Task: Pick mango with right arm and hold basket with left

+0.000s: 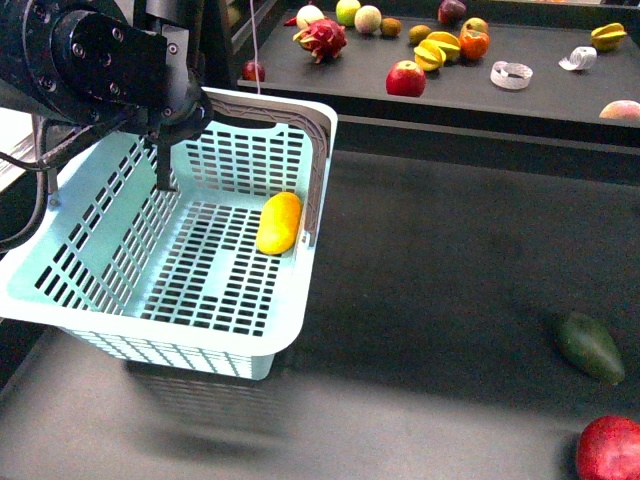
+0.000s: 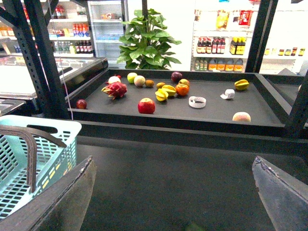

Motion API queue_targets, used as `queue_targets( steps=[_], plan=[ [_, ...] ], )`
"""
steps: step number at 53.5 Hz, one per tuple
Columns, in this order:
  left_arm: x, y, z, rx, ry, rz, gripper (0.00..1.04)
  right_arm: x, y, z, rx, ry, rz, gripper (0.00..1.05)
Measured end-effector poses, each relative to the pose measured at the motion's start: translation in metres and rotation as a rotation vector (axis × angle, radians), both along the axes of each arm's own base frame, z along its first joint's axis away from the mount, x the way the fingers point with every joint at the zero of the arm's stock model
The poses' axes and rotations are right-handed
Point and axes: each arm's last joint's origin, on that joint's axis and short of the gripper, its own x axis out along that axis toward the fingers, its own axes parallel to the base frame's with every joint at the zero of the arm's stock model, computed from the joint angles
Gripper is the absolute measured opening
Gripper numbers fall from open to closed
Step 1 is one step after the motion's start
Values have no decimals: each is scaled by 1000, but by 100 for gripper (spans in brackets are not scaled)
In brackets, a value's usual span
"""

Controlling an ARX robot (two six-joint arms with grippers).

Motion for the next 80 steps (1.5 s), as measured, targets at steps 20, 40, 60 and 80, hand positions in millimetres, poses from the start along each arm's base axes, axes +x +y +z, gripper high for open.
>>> queue_targets(
  steps=[20,40,60,80],
  plan=[
    [-8,9,-5,13,76,64,62,0,0,0,0,0,0,97],
    [-96,8,40,187,51,75,97,0,0,0,0,0,0,97],
    [-210,33,52,447,169,171,97,0,0,0,0,0,0,97],
    [-244,70,66,1116,-261,-505,45,0,0,0,0,0,1,97]
  ],
)
